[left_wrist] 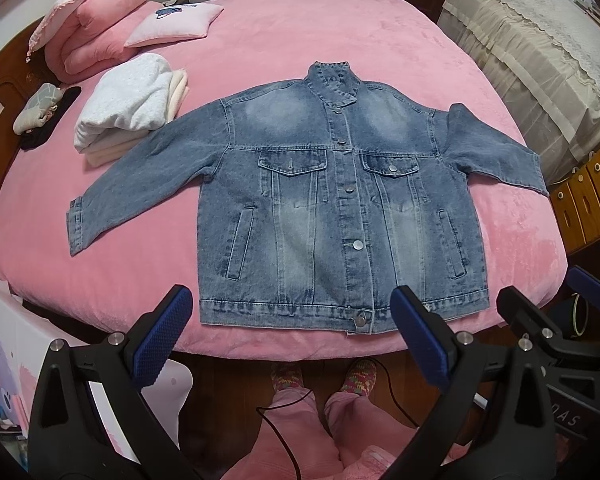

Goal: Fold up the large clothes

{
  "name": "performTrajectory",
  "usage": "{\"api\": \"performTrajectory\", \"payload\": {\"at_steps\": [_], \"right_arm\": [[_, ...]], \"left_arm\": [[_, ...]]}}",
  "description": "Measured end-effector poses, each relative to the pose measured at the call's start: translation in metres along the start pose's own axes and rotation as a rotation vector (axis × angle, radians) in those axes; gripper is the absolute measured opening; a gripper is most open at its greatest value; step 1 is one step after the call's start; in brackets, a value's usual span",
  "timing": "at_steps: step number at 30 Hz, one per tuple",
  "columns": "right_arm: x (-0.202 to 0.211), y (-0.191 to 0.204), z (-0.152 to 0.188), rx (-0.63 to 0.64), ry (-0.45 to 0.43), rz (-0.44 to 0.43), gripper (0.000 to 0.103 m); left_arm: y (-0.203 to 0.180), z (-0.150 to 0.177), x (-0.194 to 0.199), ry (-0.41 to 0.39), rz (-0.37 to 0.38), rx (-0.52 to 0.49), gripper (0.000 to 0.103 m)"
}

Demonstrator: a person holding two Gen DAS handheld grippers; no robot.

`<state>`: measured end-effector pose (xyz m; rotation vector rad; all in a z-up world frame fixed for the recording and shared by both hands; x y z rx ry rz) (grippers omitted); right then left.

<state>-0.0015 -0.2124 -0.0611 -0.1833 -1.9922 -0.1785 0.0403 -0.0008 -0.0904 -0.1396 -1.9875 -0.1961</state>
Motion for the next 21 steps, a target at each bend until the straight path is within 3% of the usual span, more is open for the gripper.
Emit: {"api": "performTrajectory", "payload": {"at_steps": [21], "right_arm": [[0.002,-0.005,-0.010,0.002,-0.003,0.000,0.103]], "left_arm": [[-0.019,-0.014,0.004,-0.013,0.012,-0.002,0.093]]}}
Point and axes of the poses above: each gripper's, at about its wrist camera, not at the fingertips, and x roughly against the way its jaws point, y to its left, z to its underside, the point moved 10 cm from there along -x, roughly the way its jaws point, and after that the axes turned 8 degrees about -x, right-handed, at the moved point
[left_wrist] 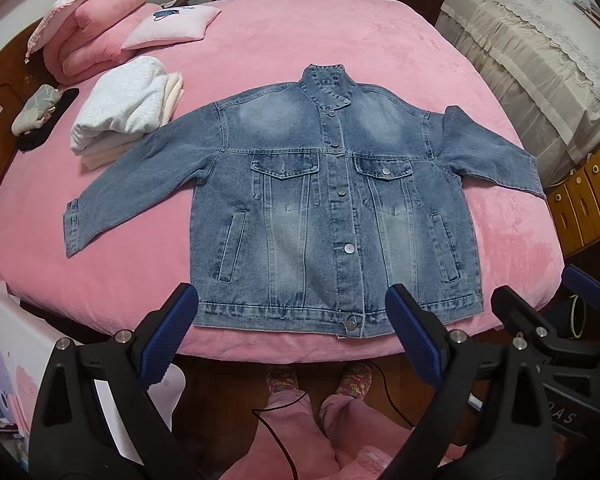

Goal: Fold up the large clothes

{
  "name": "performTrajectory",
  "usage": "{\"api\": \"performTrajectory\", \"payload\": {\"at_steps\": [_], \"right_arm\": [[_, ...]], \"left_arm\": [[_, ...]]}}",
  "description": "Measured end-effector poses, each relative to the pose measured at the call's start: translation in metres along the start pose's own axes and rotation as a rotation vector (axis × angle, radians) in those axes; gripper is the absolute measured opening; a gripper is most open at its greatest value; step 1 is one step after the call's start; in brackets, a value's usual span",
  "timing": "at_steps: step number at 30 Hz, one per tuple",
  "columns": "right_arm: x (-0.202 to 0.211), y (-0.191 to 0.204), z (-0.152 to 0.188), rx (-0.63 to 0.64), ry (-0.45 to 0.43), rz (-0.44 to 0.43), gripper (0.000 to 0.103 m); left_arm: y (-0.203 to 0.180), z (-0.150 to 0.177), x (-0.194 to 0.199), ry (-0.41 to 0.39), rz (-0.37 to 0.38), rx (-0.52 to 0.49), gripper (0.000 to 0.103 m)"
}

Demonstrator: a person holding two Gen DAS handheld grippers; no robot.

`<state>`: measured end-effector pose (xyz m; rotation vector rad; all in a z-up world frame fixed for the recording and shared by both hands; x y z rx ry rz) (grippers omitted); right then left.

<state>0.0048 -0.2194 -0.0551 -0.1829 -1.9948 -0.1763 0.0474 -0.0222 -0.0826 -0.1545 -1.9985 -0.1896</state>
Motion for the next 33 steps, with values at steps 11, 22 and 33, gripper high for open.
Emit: {"api": "performTrajectory", "payload": {"at_steps": [11,22,33], "right_arm": [[-0.001,-0.013,-0.015,0.018,0.000,-0.013,0.103],[-0.015,-0.035,-0.042,0.080,-0.023,-0.023,0.103],[-0.031,-0.059,-0.057,0.148,-0.037,-0.063,0.103]], "left_arm": [[-0.006,-0.005,-0.002,0.003,-0.006,0.023,0.093],[-0.025,-0.016,-0.010,0.001,-0.007,0.115,0.094],[-0.037,-0.010,-0.026,0.021,-0.041,0.236,0.095]]}}
Point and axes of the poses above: each gripper's, at about its wrist camera, not at the fingertips, and x roughly against the way its jaws point, y to its left, z to its underside, the point moved 10 cm from there along -x, roughly the way its jaws point, and after that the axes turned 8 degrees about -x, right-handed, at the moved point
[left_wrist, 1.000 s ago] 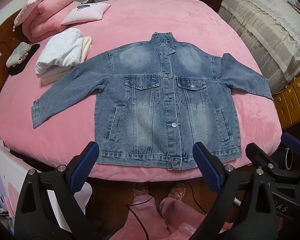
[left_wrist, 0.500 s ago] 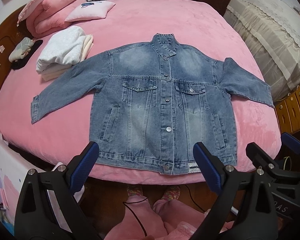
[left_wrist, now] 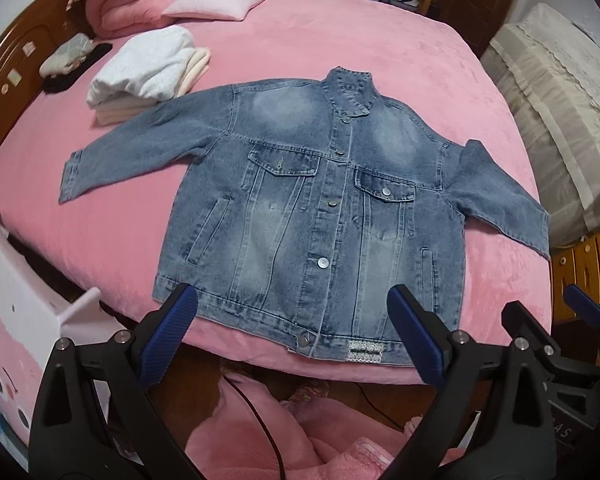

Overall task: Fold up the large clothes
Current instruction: 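Move the left tool to the jacket's sleeve cuff and grasp it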

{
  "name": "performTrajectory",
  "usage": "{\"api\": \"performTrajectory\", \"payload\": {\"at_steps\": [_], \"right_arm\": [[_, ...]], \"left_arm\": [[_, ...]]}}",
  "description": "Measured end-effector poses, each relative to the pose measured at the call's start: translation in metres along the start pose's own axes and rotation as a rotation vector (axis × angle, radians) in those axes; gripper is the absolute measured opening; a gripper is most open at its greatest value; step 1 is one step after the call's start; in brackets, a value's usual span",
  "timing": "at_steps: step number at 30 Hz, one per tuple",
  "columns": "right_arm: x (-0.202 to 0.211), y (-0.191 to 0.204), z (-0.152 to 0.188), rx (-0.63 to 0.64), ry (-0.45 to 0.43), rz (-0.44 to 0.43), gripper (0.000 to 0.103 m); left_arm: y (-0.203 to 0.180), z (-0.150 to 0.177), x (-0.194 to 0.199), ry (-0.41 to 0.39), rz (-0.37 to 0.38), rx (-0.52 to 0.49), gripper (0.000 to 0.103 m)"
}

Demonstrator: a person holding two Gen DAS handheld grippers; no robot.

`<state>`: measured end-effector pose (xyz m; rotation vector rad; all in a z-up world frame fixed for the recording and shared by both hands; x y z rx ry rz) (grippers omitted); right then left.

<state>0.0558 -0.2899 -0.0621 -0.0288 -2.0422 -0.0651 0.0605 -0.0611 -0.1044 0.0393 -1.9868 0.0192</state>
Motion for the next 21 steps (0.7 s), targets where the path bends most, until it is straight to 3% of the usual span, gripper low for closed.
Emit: {"api": "performTrajectory", "payload": {"at_steps": [5,10,14,21], "right_arm": [[-0.008,0.007,-0.001,0.019,-0.004,-0.058,0.103],[-0.031,0.024,0.010,0.026,0.045,-0.117,0.103],[-0.058,0.040,0.021,-0.005,0.105,-0.143,0.103],[-0.109,0.097,0.037,0.028,0.149,-0.069,0.103]], "left_arm": [[0.013,0.008,-0.010,0.019,0.008,0.081,0.095],[0.052,0.021,-0.022,0.038,0.029,0.247,0.095],[0.100,0.035,-0.032,0.028,0.060,0.404,0.095],[0.224,0.045,-0.081,0.089,0.021,0.698,0.095]]}}
Point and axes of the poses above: each gripper's, at about its wrist camera, not at the fingertips, and x roughly against the way its jaws point, y to its left, z to its underside, the point moved 10 cm from there along -x, roughly the way its jaws point, and after that the axes turned 8 degrees about -x, right-handed, at the moved point
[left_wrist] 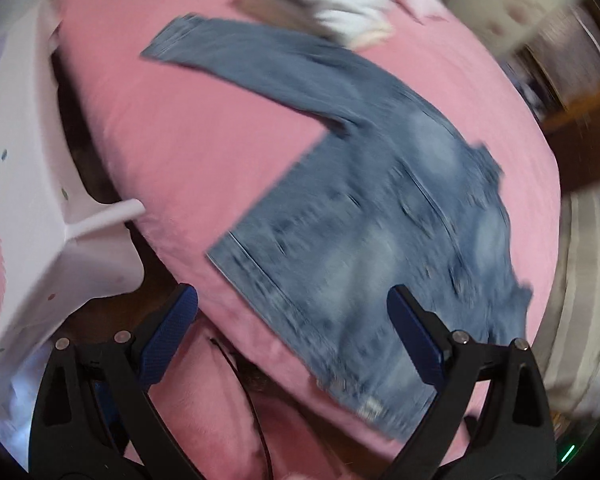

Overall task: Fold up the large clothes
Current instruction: 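Move the left tool to the jacket's sleeve cuff and grasp it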

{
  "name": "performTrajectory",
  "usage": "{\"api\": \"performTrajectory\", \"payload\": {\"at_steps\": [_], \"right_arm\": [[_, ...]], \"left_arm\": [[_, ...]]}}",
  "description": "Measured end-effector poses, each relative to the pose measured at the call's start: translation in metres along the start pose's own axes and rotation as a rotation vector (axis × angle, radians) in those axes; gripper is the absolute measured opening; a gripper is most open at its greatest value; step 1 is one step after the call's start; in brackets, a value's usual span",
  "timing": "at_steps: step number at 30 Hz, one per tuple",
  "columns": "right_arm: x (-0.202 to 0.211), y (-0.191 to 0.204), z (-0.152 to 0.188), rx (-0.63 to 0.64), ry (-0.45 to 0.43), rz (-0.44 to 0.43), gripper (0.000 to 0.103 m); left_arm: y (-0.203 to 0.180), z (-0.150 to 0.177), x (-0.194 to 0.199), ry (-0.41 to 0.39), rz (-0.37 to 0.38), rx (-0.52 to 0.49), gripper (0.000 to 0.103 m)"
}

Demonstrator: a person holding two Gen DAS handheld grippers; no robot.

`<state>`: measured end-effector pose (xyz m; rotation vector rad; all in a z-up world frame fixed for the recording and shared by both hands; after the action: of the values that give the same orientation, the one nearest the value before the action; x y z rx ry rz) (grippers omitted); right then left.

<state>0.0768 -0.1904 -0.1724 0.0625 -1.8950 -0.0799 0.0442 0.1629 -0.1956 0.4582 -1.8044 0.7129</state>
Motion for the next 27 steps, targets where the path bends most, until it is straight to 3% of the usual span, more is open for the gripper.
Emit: {"api": "performTrajectory", "payload": {"at_steps": [3,9,15,19,21,24,26,27], "right_arm": [[-0.020,0.043,0.003,0.072,0.011,0.024,0.103],[-0.069,0.142,0.006,0.165,0.048,0.046,0.103],[-0.124,0.228,-0.016,0.065,0.102,0.025,0.103],[-0.153,0.254,-0.035,0.001,0.083,0.041,0.103],[-0.169,0.259,-0.042,-0.025,0.082,0.054,0.103],[-0.192,0.261,-0.049,-0.052,0.098,0.076,0.102],[-0.204,0.258,-0.058,-0.077,0.086,0.093,0.103],[-0.209,0.258,-0.062,-0.090,0.077,0.094,0.103]], "left_arm": [[0.039,-0.045,-0.029,0.030,0.012,0.113,0.095],[0.133,-0.140,-0.090,0.018,-0.016,0.380,0.095],[0.222,-0.221,-0.157,0.033,-0.021,0.524,0.095],[0.262,-0.254,-0.196,0.022,-0.037,0.595,0.094],[0.281,-0.271,-0.209,-0.025,-0.054,0.635,0.092],[0.298,-0.290,-0.225,-0.055,-0.102,0.613,0.077],[0.306,-0.299,-0.228,-0.081,-0.178,0.601,0.052],[0.309,-0.306,-0.227,-0.111,-0.187,0.596,0.046]]}}
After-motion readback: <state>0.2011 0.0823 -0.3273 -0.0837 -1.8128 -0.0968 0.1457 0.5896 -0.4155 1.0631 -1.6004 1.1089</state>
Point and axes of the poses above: each gripper's, at about its wrist camera, not at the fingertips, and x roughly against the way its jaws point, y to its left, z to its underside, the point moved 10 cm from there along -x, roughly the way its jaws point, and after that the axes turned 8 degrees about -x, right-handed, at the moved point
